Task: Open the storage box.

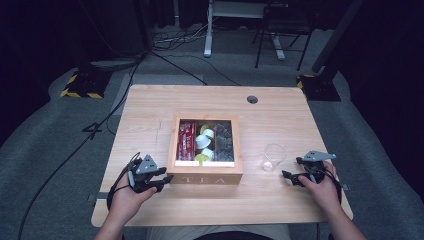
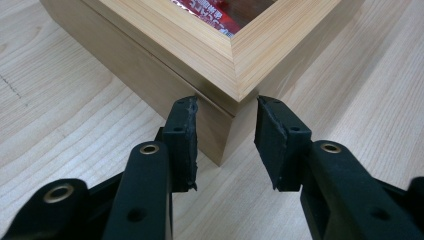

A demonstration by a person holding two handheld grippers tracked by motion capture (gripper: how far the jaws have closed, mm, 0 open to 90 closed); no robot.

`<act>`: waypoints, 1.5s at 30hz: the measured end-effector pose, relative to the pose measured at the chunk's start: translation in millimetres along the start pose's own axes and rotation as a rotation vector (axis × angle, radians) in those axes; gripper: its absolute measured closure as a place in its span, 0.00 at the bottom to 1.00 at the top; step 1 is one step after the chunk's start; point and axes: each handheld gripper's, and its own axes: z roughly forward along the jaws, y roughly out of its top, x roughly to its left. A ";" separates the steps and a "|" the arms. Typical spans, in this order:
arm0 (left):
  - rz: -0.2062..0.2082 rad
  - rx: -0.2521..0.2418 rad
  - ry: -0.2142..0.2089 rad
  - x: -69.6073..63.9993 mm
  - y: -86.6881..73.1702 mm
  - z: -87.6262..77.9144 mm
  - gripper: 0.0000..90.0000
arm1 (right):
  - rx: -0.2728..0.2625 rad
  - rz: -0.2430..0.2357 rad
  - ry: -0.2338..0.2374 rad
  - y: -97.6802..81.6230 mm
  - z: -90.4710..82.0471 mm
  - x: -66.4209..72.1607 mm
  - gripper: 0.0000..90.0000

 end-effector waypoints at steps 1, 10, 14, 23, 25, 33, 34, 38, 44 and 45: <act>-0.001 0.001 0.000 -0.1 0.2 -0.6 0.69 | 0.000 0.000 0.000 0.0 0.0 0.0 0.14; 0.021 -0.005 0.016 -2.0 2.6 -4.8 0.75 | 0.000 -0.003 0.002 -0.2 -0.3 0.1 0.14; 0.025 -0.005 0.014 -2.5 3.9 -6.4 0.78 | -0.003 0.007 0.010 -0.9 -2.5 0.0 0.18; 0.015 -0.020 0.002 -1.0 5.2 -9.0 0.78 | -0.103 -0.041 0.044 21.3 -34.9 21.1 0.22; 0.009 -0.027 0.002 -1.1 5.6 -9.7 0.78 | -0.126 -0.057 0.055 29.8 -41.0 27.8 0.22; 0.012 -0.038 -0.003 0.4 7.2 -12.7 0.78 | -0.171 -0.125 0.125 54.2 -49.7 55.2 0.25; 0.009 -0.043 -0.009 0.6 7.4 -13.0 0.78 | -0.182 -0.154 0.151 61.6 -49.1 64.3 0.25; -0.003 -0.046 -0.018 1.4 8.5 -14.2 0.78 | -0.187 -0.200 0.194 77.6 -45.1 83.1 0.25; 0.001 -0.061 -0.026 3.4 10.5 -16.6 0.78 | -0.199 -0.269 0.235 96.9 -38.8 109.6 0.24; -0.002 -0.062 -0.029 3.4 10.8 -17.0 0.78 | -0.199 -0.283 0.241 99.3 -37.2 113.4 0.24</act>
